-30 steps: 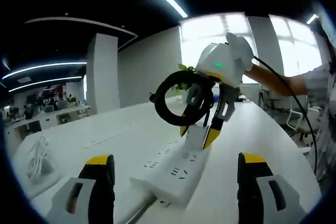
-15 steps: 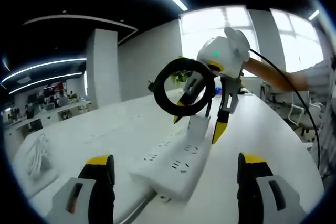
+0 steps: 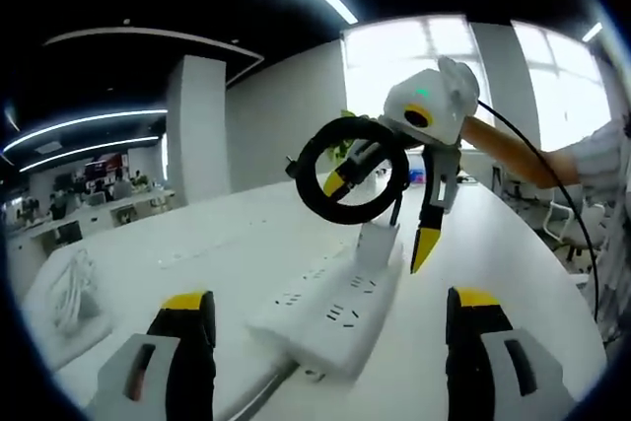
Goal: Straighten the power strip on the desk, plug the charger into it
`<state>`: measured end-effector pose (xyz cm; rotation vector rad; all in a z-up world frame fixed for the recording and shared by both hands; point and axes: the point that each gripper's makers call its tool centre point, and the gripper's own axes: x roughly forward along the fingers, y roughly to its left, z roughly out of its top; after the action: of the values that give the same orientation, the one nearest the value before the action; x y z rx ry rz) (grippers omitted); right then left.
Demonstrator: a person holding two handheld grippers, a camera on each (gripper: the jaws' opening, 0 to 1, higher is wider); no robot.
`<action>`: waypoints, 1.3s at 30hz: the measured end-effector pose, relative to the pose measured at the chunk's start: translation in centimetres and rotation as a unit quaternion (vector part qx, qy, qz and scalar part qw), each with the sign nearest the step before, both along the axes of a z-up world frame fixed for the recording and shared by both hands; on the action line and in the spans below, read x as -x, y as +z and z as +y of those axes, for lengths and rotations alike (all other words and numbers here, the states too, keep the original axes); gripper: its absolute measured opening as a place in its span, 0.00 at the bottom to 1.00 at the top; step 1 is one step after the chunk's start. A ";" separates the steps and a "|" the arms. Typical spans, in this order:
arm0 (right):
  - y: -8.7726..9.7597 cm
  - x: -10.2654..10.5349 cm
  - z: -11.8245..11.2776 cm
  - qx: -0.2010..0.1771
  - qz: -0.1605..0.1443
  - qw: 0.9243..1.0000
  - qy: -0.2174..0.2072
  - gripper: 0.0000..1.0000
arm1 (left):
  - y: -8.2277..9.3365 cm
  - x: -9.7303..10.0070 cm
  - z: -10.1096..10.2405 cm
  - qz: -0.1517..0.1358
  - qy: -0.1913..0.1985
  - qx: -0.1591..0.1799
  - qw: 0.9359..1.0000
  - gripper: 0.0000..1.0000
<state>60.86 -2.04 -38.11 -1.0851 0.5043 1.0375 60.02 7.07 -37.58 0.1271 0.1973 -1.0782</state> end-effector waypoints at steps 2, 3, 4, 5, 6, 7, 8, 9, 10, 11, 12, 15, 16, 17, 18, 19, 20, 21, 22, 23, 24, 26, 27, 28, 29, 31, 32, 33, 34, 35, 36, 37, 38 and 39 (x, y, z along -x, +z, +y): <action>0.2 -0.2 0.0 -0.006 -0.006 1.000 0.006 0.77 | 0.0 -0.1 0.0 0.000 0.002 0.000 1.000 0.99; 0.3 -0.3 -0.1 -0.009 -0.008 1.000 0.006 0.77 | 0.0 -0.1 0.1 0.001 0.003 0.001 1.000 0.99; 0.3 -0.4 -0.1 -0.012 -0.011 1.000 0.006 0.78 | 0.0 -0.1 0.1 0.001 0.003 0.001 1.000 0.99; 0.5 -0.7 -0.2 -0.016 -0.018 1.000 0.008 0.80 | 0.0 -0.1 0.1 0.001 0.003 0.000 1.000 0.99; 0.6 -0.8 -0.3 -0.019 -0.023 1.000 0.008 0.81 | -0.1 -0.1 0.1 0.002 0.004 0.000 1.000 0.99; 0.8 -0.9 -0.3 -0.021 -0.026 0.999 0.008 0.82 | -0.1 -0.1 0.1 0.002 0.004 0.000 1.000 0.99; 1.0 -1.0 -0.3 -0.028 -0.030 0.999 0.009 0.84 | -0.1 -0.1 0.0 0.002 0.005 -0.001 1.000 0.99; 1.1 -1.0 -0.3 -0.034 -0.033 0.999 0.010 0.86 | -0.1 -0.1 0.0 0.002 0.005 -0.001 1.000 0.99; 1.3 -1.1 -0.3 -0.038 -0.035 0.999 0.011 0.88 | -0.2 -0.2 0.0 0.003 0.005 -0.001 1.000 0.99; 1.5 -1.1 -0.3 -0.044 -0.038 0.998 0.012 0.90 | -0.2 -0.2 0.0 0.003 0.005 -0.001 1.000 0.99; 1.7 -1.1 -0.2 -0.050 -0.041 0.998 0.014 0.91 | -0.2 -0.3 0.1 0.003 0.005 -0.001 1.000 0.99; 2.3 -1.1 0.1 -0.069 -0.053 0.996 0.027 0.95 | -0.1 -0.4 0.1 0.003 0.006 -0.001 1.000 0.99; 2.6 -1.2 0.3 -0.081 -0.058 0.995 0.030 0.96 | -0.1 -0.4 0.1 0.003 0.006 -0.001 1.000 0.99; 2.8 -1.3 0.3 -0.088 -0.060 0.994 0.030 0.97 | -0.1 -0.4 0.1 0.003 0.007 -0.002 1.000 0.99; 3.0 -1.3 0.4 -0.097 -0.063 0.993 0.030 0.98 | -0.1 -0.5 0.1 0.002 0.007 -0.002 1.000 0.99; 3.2 -1.4 0.5 -0.102 -0.065 0.992 0.029 1.00 | -0.1 -0.5 0.1 0.002 0.007 -0.002 1.000 0.99; 3.5 -1.5 0.6 -0.111 -0.072 0.991 0.031 1.00 | 0.0 -0.5 0.2 0.002 0.007 -0.001 1.000 0.99; 3.9 -1.5 0.8 -0.123 -0.080 0.989 0.035 1.00 | 0.0 -0.5 0.2 0.002 0.007 0.000 1.000 0.99; 4.2 -1.5 1.0 -0.135 -0.085 0.986 0.039 1.00 | 0.1 -0.5 0.2 0.001 0.007 0.000 1.000 0.99; 4.4 -1.4 1.0 -0.143 -0.087 0.985 0.039 1.00 | 0.2 -0.5 0.2 0.000 0.007 0.001 1.000 0.99; 4.5 -1.2 1.0 -0.154 -0.085 0.984 0.040 1.00 | 0.2 -0.5 0.2 0.000 0.007 0.002 1.000 0.99; 4.9 -0.9 1.0 -0.169 -0.088 0.981 0.040 1.00 | 0.4 -0.5 0.2 -0.002 0.007 0.002 1.000 0.99; 5.2 -0.8 1.0 -0.180 -0.094 0.978 0.042 1.00 | 0.4 -0.5 0.2 -0.004 0.007 0.001 1.000 0.99; 5.6 -0.5 0.9 -0.195 -0.104 0.974 0.049 1.00 | 0.5 -0.5 0.3 -0.005 0.007 0.000 1.000 0.99; 5.7 -0.2 0.7 -0.201 -0.109 0.972 0.052 1.00 | 0.5 -0.5 0.3 -0.005 0.007 0.000 1.000 0.99; 6.0 0.2 0.0 -0.217 -0.118 0.968 0.049 1.00 | 0.7 -0.5 0.4 -0.007 0.008 0.000 1.000 0.99; 6.2 0.3 -0.4 -0.227 -0.122 0.965 0.045 1.00 | 0.7 -0.6 0.4 -0.006 0.010 0.001 1.000 0.99; 6.3 0.7 -0.8 -0.237 -0.124 0.963 0.045 1.00 | 0.7 -0.6 0.4 -0.005 0.011 0.001 1.000 0.99; 6.5 0.9 -1.2 -0.250 -0.126 0.959 0.042 1.00 | 0.7 -0.6 0.4 -0.004 0.012 0.000 1.000 0.99; 6.6 1.1 -1.7 -0.260 -0.128 0.956 0.037 1.00 | 0.7 -0.6 0.4 -0.004 0.012 -0.001 1.000 0.99; 6.6 1.4 -2.1 -0.268 -0.127 0.955 0.035 1.00 | 0.7 -0.6 0.3 -0.005 0.013 -0.004 1.000 0.99; 6.5 1.9 -2.7 -0.280 -0.121 0.952 0.030 1.00 | 0.6 -0.5 0.3 -0.005 0.013 -0.007 1.000 0.99; 6.6 2.1 -2.9 -0.290 -0.121 0.949 0.028 1.00 | 0.6 -0.4 0.2 -0.005 0.013 -0.008 1.000 0.99; 6.8 2.4 -3.2 -0.308 -0.122 0.943 0.026 1.00 | 0.6 -0.3 0.2 -0.006 0.012 -0.010 1.000 0.99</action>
<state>58.43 -5.23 -31.36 -0.6500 -0.0597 0.9938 60.28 7.26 -36.98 0.1493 0.1993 -1.0509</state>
